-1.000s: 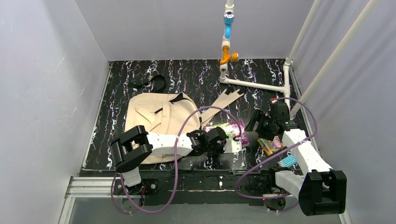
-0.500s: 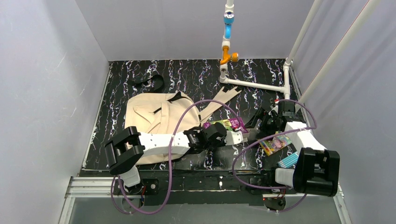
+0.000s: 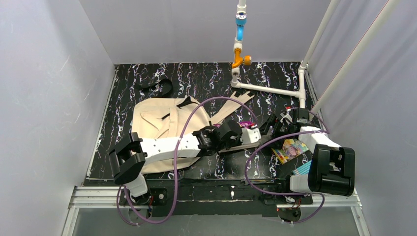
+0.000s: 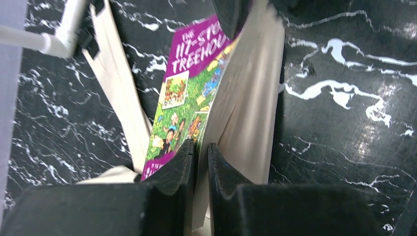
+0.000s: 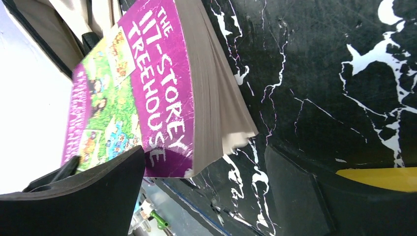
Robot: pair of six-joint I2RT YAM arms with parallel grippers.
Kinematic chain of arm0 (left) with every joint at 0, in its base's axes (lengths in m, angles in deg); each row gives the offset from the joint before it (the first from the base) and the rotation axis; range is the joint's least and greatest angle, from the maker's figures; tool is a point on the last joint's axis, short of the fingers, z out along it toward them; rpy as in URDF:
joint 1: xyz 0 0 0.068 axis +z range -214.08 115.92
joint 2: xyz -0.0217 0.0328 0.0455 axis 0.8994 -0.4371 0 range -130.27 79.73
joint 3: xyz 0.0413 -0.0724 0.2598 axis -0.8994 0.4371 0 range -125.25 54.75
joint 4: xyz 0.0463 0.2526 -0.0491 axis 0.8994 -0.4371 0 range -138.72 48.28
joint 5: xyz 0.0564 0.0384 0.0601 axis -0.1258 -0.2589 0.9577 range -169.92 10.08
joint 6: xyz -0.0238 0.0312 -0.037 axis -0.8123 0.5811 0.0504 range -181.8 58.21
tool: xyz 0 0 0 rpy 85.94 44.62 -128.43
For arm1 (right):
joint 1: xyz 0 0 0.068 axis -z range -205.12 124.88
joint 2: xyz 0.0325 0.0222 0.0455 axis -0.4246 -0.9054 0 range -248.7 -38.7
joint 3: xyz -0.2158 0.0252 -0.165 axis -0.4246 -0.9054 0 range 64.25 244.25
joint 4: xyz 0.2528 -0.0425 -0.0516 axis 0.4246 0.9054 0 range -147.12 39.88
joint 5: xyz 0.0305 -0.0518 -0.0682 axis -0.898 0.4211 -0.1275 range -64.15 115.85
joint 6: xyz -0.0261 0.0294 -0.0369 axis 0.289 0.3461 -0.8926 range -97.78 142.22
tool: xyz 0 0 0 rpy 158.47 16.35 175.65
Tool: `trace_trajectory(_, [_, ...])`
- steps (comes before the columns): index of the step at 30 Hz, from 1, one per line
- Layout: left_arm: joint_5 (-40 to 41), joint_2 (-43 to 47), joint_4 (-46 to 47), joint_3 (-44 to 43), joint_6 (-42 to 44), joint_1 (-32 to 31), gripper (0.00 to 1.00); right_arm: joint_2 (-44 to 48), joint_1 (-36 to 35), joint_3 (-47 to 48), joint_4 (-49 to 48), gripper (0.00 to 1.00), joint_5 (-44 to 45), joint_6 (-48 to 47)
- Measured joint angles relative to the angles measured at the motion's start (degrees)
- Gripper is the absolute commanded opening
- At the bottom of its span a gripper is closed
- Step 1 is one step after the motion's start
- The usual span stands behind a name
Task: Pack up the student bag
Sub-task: Pick up the book from the center of the board.
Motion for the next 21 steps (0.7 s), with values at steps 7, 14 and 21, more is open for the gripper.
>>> trace_trajectory(7, [-0.1,0.0,-2.1,-5.1,4.1,0.0,0.0,0.6,0.2,0.4,0.1,0.98,-0.1,-0.1])
trace_trajectory(14, [0.2,2.1,-4.5,-5.3,6.5,0.0,0.0,1.0,0.3,0.6,-2.0,0.98,-3.7,1.2])
trace_trajectory(21, [3.1,11.4,-8.4,-3.6,7.8,0.3,0.0,1.7,-1.0,-0.5,-9.3,0.98,-8.4,5.3])
